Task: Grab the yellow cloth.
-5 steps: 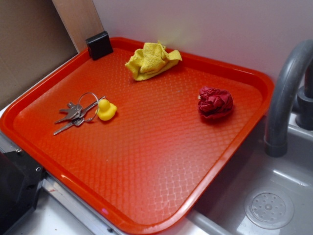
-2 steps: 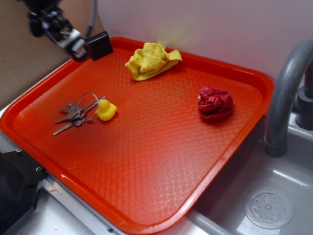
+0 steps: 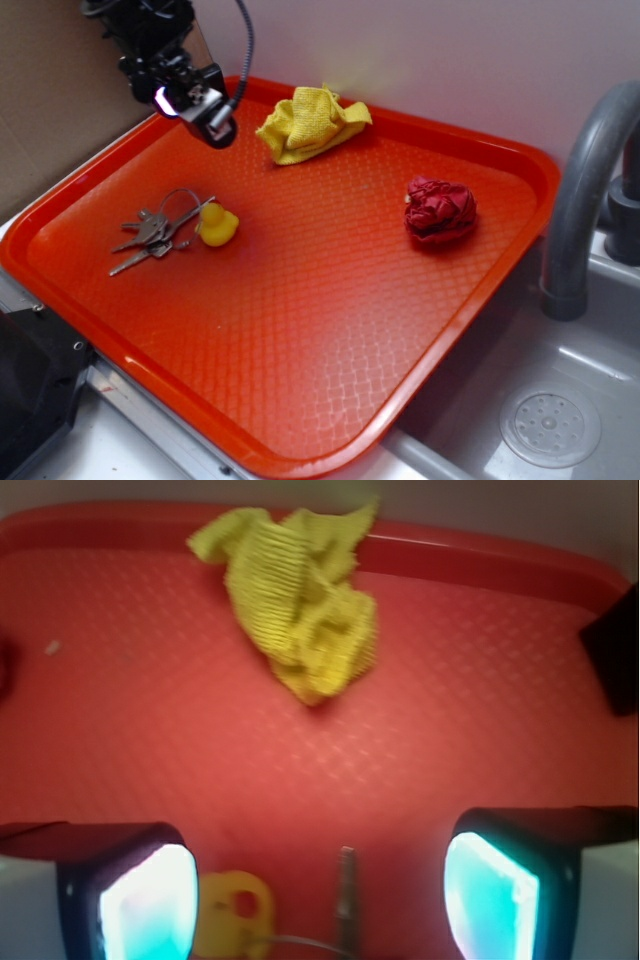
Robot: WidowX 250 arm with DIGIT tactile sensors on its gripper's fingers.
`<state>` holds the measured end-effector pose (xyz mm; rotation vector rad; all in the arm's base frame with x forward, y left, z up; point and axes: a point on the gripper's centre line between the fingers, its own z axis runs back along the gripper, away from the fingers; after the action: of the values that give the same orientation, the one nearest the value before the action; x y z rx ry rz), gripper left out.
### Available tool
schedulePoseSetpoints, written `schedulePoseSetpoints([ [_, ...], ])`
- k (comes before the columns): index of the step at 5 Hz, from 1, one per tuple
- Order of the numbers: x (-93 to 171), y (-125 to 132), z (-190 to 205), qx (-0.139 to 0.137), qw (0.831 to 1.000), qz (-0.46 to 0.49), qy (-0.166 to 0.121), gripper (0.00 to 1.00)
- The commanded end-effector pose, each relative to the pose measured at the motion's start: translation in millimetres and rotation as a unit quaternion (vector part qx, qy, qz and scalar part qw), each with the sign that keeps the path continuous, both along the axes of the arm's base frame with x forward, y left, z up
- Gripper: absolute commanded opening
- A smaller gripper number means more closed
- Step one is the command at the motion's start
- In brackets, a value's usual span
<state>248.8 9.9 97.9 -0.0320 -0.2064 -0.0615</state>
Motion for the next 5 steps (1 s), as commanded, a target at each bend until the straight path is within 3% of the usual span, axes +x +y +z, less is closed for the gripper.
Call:
schedulePoseSetpoints([
  [1, 11, 0, 12, 0.003, 1.0, 0.004, -0.022, 1.0],
  [2, 11, 0, 12, 0.003, 1.0, 0.004, -0.022, 1.0],
  [3, 60, 1, -21, 0.019, 1.0, -0.012, -0.009, 1.0],
  [4, 84, -15, -35, 0.033, 0.997, -0.059, -0.044, 1.0],
  [5, 100, -19, -51, 0.039, 0.994, -0.092, -0.046, 1.0],
])
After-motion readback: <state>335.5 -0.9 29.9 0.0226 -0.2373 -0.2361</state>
